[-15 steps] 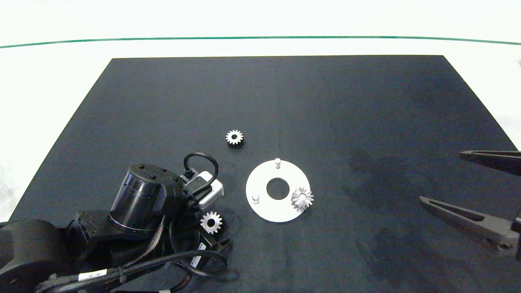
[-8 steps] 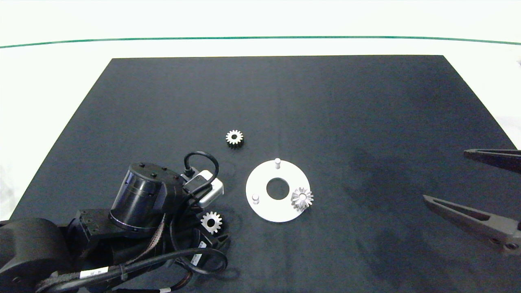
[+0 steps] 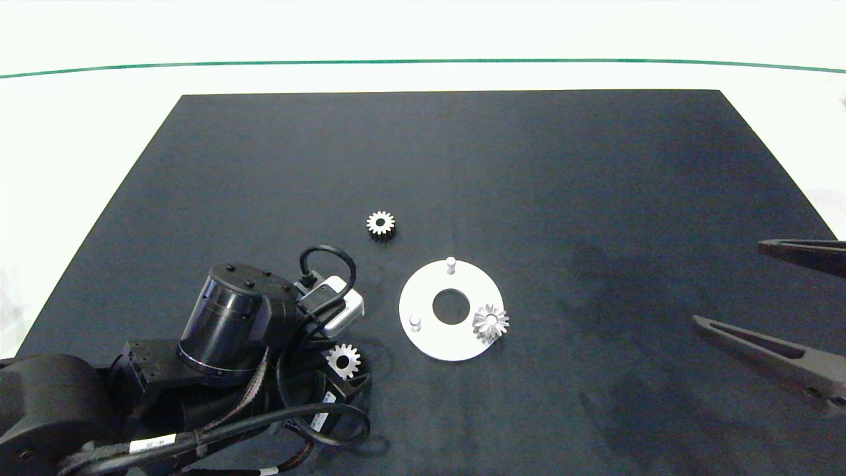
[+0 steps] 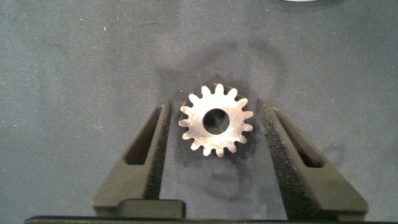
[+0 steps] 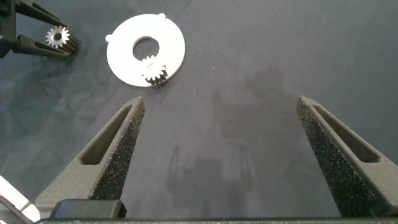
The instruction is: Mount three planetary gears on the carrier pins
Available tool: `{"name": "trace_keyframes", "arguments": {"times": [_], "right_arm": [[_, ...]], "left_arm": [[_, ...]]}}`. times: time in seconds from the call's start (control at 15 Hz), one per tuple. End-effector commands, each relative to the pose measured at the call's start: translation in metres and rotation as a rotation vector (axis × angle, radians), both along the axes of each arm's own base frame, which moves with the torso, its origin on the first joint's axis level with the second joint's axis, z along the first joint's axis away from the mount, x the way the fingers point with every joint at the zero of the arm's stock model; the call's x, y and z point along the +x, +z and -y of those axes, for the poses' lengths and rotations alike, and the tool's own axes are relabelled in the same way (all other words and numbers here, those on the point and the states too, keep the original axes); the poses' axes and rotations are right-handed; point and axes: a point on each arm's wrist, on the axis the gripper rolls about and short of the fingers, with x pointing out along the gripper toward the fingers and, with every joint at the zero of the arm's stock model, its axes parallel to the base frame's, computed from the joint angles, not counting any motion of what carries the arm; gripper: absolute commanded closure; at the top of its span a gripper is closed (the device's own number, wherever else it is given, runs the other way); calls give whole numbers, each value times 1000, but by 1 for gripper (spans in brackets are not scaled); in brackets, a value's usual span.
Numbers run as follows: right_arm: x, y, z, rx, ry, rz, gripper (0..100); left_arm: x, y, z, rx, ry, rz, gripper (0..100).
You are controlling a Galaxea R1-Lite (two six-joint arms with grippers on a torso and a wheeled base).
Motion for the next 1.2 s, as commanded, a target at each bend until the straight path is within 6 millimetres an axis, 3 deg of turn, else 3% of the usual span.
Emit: {"name": "trace_keyframes", "arguments": {"times": [0.07,0.6,0.93,1.2], "right_arm": [[-2,1,1,2,1,5,0],[-2,1,1,4,2,6,0],[-2,1,1,4,2,6,0],[-2,1,1,4,2,6,0]], "left_arm": [[0,-2,0,5,1,-4,50],[-4,3,-3,-10,3,11,67],[-7,29,0,-72,-14,85,77],[-3,48,16,-66,-52,79,81]]}}
